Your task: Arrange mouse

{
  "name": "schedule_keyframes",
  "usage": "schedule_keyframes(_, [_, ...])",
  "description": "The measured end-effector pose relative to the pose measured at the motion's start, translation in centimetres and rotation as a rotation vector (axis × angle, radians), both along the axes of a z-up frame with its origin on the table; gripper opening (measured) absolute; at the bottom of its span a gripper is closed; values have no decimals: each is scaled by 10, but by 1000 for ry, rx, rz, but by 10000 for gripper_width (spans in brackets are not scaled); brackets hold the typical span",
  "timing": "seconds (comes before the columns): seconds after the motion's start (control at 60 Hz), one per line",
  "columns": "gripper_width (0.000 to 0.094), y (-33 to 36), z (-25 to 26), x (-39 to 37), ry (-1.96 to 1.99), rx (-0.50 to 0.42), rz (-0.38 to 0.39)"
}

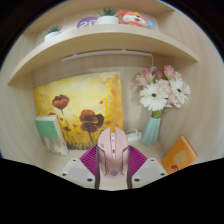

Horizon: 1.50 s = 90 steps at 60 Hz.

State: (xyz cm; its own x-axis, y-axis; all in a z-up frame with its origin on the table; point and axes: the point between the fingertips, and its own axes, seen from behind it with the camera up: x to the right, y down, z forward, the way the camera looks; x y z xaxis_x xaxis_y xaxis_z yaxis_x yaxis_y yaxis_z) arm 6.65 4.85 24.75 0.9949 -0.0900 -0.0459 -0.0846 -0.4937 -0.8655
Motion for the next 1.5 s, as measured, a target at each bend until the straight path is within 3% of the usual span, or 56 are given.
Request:
schedule_keyframes(0.117, [365,-13,0,-81,-9,13,94])
schedule_keyframes(0.233, [363,-37,-69,-135,-37,-89,146])
schedule_keyframes(0.333, [362,-69,-148,-155,-26,-231,151])
schedule_keyframes(0.433, [364,-94,-202,-163,-47,-318,138])
schedule_keyframes(0.683, [367,-130,-264,-170,-44,-429,156])
schedule_keyframes(0.883, [494,-127,-263,-170,-50,-414,155])
schedule_keyframes(1.0, [680,-127,-251,-171,-1,-431,147])
schedule_keyframes(1.317, [681,-118,-101,-152,31,-204,162])
schedule_keyframes(1.5, [679,-132,-42,-123,32,-135,152])
